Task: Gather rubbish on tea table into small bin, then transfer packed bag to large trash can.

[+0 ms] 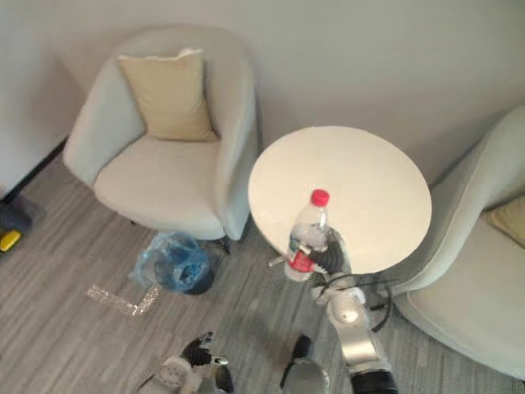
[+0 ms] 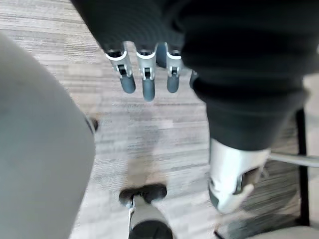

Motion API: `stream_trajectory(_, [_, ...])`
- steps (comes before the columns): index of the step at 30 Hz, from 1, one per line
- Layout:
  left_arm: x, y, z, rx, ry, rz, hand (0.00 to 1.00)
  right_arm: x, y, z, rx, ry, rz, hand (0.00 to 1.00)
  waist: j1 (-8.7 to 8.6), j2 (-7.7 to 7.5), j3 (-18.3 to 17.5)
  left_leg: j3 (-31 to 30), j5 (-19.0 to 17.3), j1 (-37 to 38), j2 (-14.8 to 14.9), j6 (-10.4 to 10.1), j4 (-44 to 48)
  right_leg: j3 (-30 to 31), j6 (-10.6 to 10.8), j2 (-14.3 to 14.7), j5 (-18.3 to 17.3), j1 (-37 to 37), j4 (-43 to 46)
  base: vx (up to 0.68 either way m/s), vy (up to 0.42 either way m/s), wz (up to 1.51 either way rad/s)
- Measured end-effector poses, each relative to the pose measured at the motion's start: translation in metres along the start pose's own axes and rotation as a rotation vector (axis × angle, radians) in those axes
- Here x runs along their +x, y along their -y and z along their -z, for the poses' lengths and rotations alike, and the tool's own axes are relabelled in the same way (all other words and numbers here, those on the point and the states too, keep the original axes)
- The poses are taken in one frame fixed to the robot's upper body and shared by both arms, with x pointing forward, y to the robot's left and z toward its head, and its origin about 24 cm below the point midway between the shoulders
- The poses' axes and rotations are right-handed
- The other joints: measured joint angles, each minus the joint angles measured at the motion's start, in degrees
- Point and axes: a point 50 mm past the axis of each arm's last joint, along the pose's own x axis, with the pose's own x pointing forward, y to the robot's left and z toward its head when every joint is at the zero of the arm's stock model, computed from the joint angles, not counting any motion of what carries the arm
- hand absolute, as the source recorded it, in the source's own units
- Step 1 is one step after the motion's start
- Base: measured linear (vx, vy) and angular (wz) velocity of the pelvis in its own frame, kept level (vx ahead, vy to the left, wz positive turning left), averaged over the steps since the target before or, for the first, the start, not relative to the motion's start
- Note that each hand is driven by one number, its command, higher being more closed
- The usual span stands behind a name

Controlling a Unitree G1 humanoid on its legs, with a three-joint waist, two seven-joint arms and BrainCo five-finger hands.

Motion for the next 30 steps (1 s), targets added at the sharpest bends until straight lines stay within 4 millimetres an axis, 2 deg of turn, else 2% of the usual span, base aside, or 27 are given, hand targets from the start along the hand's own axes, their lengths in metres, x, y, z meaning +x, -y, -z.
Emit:
stream_trajectory(2, [-0.002,-0.002,0.006,-0.04,-0.018,-0.017,0.0,-0.01,-0.003,0.01,0.015,-0.05,-0.002,1.0,-1.21,0.21,0.1,-3.7,-0.3,-0.4,-1.6,1.4,0.7,8.8,1.3,1.0,-3.4,-0.2,2.5,-0.14,0.044,0.81])
stream_trajectory(4, [-0.002,-0.004,0.009,-0.069,-0.026,-0.027,0.0,-0.016,-0.005,0.02,0.011,-0.098,-0.009,1.0,-1.33,-0.22,0.2,-6.1,-0.2,-0.5,-2.3,1.5,0.9,12.9,1.6,2.0,-5.9,-0.1,4.5,-0.06,-0.036,0.79])
stream_trajectory(6, [-0.003,-0.005,0.012,-0.084,-0.038,-0.035,0.0,-0.029,-0.004,0.033,0.023,-0.168,0.008,1.0,-1.57,-0.84,-0.2,-10.6,-0.2,-1.8,-2.9,1.5,2.2,17.9,2.6,4.2,-11.0,-0.2,7.6,0.0,-0.101,1.0])
stream_trajectory(8, [-0.003,-0.005,0.014,-0.083,-0.045,-0.035,0.0,-0.036,-0.002,0.039,0.018,-0.195,0.011,1.0,-1.88,-1.19,-0.6,-13.7,0.1,-3.0,-3.6,1.4,2.7,19.7,2.5,5.2,-12.8,-0.2,8.8,0.05,-0.109,1.08])
stream_trajectory(11, [-0.003,-0.007,0.014,-0.079,-0.045,-0.037,0.0,-0.042,0.002,0.045,0.014,-0.226,0.026,1.0,-1.78,-1.6,-1.4,-18.7,1.6,-5.3,-4.2,1.0,2.9,17.0,1.8,5.0,-14.4,0.3,9.3,0.09,-0.074,0.93])
stream_trajectory(13, [-0.003,-0.008,0.014,-0.076,-0.045,-0.04,0.0,-0.043,0.003,0.045,0.013,-0.23,0.03,1.0,-1.66,-1.64,-2.2,-20.9,1.8,-7.4,-4.2,0.9,4.5,14.4,1.1,4.9,-13.9,0.8,9.1,0.15,-0.069,0.9])
stream_trajectory(16, [-0.003,-0.01,0.009,-0.075,-0.024,-0.047,0.0,-0.047,0.004,0.047,0.015,-0.243,0.041,1.0,-1.22,-1.83,-2.1,-18.3,0.2,-11.1,-3.4,0.6,13.0,11.7,0.5,5.1,-13.5,5.3,6.4,0.15,0.0,1.03])
stream_trajectory(17, [-0.003,-0.012,0.005,-0.083,-0.003,-0.057,0.0,-0.046,0.005,0.046,0.012,-0.237,0.041,1.0,-0.63,-1.83,-2.1,-14.3,-0.8,-13.9,-2.3,0.6,19.3,10.7,0.4,5.9,-13.6,7.1,5.6,0.12,0.036,0.79])
stream_trajectory(19, [-0.002,-0.017,0.0,-0.113,0.019,-0.08,0.0,-0.044,0.004,0.041,0.019,-0.218,0.041,1.0,1.04,-1.93,-2.0,-7.2,-0.9,-16.7,0.2,0.6,25.9,9.8,0.1,6.6,-13.7,9.1,4.8,0.07,-0.02,0.39])
stream_trajectory(21, [-0.003,-0.019,0.0,-0.131,0.019,-0.1,0.0,-0.042,0.003,0.035,0.03,-0.192,0.047,1.0,1.88,-2.3,-2.0,-3.3,-0.9,-16.6,1.0,0.7,25.4,9.4,-0.7,6.5,-14.2,11.0,3.1,0.04,-0.012,0.4])
stream_trajectory(25, [-0.003,-0.024,0.001,-0.124,0.015,-0.113,0.0,-0.031,0.008,0.032,0.026,-0.173,0.071,1.0,1.93,-2.34,-1.0,-3.0,-1.1,-14.8,0.4,1.7,18.1,6.3,-0.5,6.7,-14.3,10.9,2.2,-0.02,0.01,0.49])
stream_trajectory(29, [-0.004,-0.03,0.004,-0.105,0.004,-0.129,0.0,-0.027,0.0,0.034,0.033,-0.185,0.047,1.0,2.58,-2.54,-0.7,-1.8,0.2,-11.7,-0.4,3.5,13.1,7.7,-0.3,6.3,-14.5,10.9,2.8,-0.05,0.006,-0.02])
stream_trajectory(30, [-0.004,-0.03,0.005,-0.101,0.001,-0.128,0.0,-0.027,-0.001,0.034,0.04,-0.188,0.046,1.0,2.61,-2.55,-0.7,-1.3,0.3,-11.0,-0.8,3.7,12.2,8.6,0.5,5.7,-15.4,10.4,4.0,-0.1,0.023,-0.26])
